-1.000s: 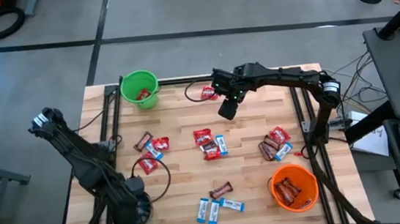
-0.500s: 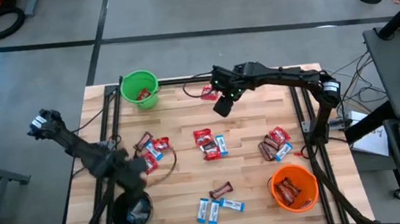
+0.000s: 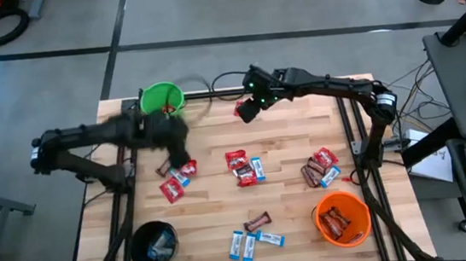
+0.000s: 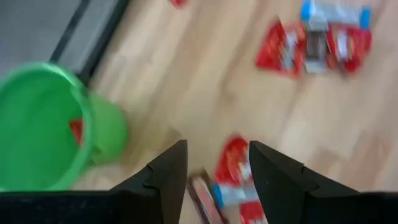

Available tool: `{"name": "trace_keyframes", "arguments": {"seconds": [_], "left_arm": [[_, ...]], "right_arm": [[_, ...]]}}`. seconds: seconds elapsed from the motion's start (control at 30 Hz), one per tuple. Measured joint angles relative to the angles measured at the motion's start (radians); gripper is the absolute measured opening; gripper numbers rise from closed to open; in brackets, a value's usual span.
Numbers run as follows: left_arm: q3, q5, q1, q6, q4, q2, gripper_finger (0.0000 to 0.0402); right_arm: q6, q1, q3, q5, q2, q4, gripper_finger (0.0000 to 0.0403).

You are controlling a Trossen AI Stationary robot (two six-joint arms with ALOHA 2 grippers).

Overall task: Sort candy
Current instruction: Put the red candy into the green bucket

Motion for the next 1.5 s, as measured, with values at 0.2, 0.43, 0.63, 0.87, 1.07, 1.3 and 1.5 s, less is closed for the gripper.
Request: {"name": "trace_keyframes", "arguments": {"seconds": [0.2,0.43,0.63,0.87,1.07,1.3,1.5], "left_arm": [[0.038,0.093,0.175,0.166,0.123,0.002,0.0147],[0.039,0.143,0.195,0.268,0.165,0.029,0.0134],[0.064,0.145,0.196,0.277,0.176,0.045,0.0133],[0.122,0.15,0.196,0.301,0.16,0.05,0.0133],[0.125,0.15,0.224,0.338,0.145,0.045,0.0133],[0.124,0.15,0.277,0.417,0.141,0.045,0.0133],[0.107,0.199,0.348,0.505,0.157,0.045,0.0133]], "right_arm": [[0.027,0.0,-0.001,0.003,0.0,-0.012,0.0127],[0.039,0.003,-0.002,0.007,0.0,-0.012,0.0127],[0.061,0.005,-0.002,-0.003,0.0,-0.01,0.0127],[0.118,0.007,-0.002,-0.024,0.0,-0.009,0.0127],[0.159,0.007,-0.002,-0.031,0.0,-0.005,0.0127],[0.082,0.001,-0.002,0.006,0.0,0.016,0.0127],[-0.036,-0.028,-0.003,-0.063,0.03,0.006,0.0127]]}}
